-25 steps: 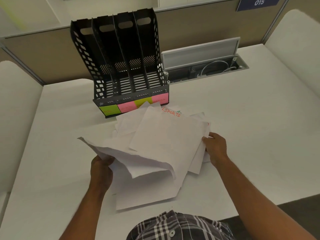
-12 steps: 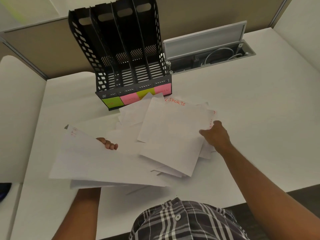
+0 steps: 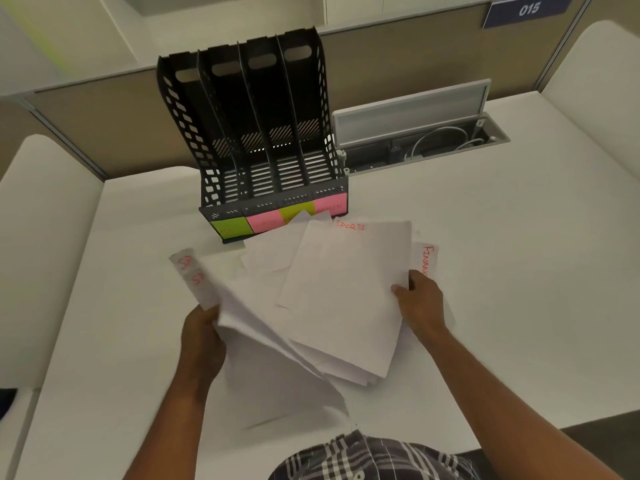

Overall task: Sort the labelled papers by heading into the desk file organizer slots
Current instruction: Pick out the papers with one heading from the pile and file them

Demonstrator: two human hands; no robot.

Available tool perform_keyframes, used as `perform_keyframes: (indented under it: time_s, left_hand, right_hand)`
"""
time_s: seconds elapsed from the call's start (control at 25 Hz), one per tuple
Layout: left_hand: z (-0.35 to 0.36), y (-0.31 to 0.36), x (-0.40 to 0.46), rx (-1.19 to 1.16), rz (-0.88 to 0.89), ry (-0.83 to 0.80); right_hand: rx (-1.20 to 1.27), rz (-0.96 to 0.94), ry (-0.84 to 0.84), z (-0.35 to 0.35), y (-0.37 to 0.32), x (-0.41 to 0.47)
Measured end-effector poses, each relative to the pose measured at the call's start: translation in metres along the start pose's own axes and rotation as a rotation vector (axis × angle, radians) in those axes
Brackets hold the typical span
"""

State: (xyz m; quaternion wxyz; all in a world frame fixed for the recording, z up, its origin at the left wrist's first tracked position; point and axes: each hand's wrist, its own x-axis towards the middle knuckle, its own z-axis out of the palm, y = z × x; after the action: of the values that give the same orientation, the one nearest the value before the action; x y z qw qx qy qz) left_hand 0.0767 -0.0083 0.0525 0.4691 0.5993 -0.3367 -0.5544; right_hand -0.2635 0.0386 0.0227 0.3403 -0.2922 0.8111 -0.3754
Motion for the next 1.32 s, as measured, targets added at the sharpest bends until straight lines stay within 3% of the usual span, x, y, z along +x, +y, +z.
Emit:
perform_keyframes:
  time_s: [0.12,0.4,0.48,0.52,0.56,0.64,0.68,0.76,0.92,1.12,1.24,1.32]
  left_hand:
    - [0.018,0.002,-0.002,-0.058,-0.023,-0.094]
    - [0.037,-0.002,-0.003,0.010,0.102,-0.197]
    - [0.028,-0.007,0.001,0.037,0.144,-0.171]
    - [0.023,-0.009,0.003,0.035,0.152,-0.160]
    - [0.017,-0.011,0.003,0.019,0.156,-0.158]
    - [0.009,-0.015,0.005,-0.005,0.177,-0.162]
    - [0.007,-0.017,0.004,0.001,0.193,-0.158]
    - [0.007,-0.019,0.002,0.026,0.230,-0.143]
    - [0.019,-0.016,-0.003,0.041,0.286,-0.093]
    - [0.025,-0.010,-0.010,0.085,0.301,-0.075]
    - [0.016,-0.007,-0.007,0.029,0.268,-0.067]
    - [0.011,-0.005,-0.004,0.049,0.278,-0.048]
  right_hand:
    - [0.154,-0.116,-0.041,-0.010,-0.004,-0.008]
    - [0.439,-0.279,-0.593,-0.010,-0.022,-0.054]
    - [0.492,-0.261,-0.649,-0.008,-0.017,-0.058]
    - [0.532,-0.206,-0.563,-0.008,-0.015,-0.055]
    - [0.504,-0.130,-0.373,-0.008,-0.012,-0.046]
    - [0.173,0.015,0.102,-0.016,-0.004,-0.020]
    - [-0.001,0.093,0.202,-0.022,0.002,-0.008]
    - [-0.161,0.206,0.154,-0.029,0.012,0.009]
    - [-0.135,0.261,0.085,-0.026,0.018,0.019]
    - [-0.093,0.132,0.117,-0.025,0.022,0.021]
    - [-0.150,0.113,0.196,-0.041,0.017,0.025]
    - [-0.231,-0.025,0.309,-0.046,0.011,0.021]
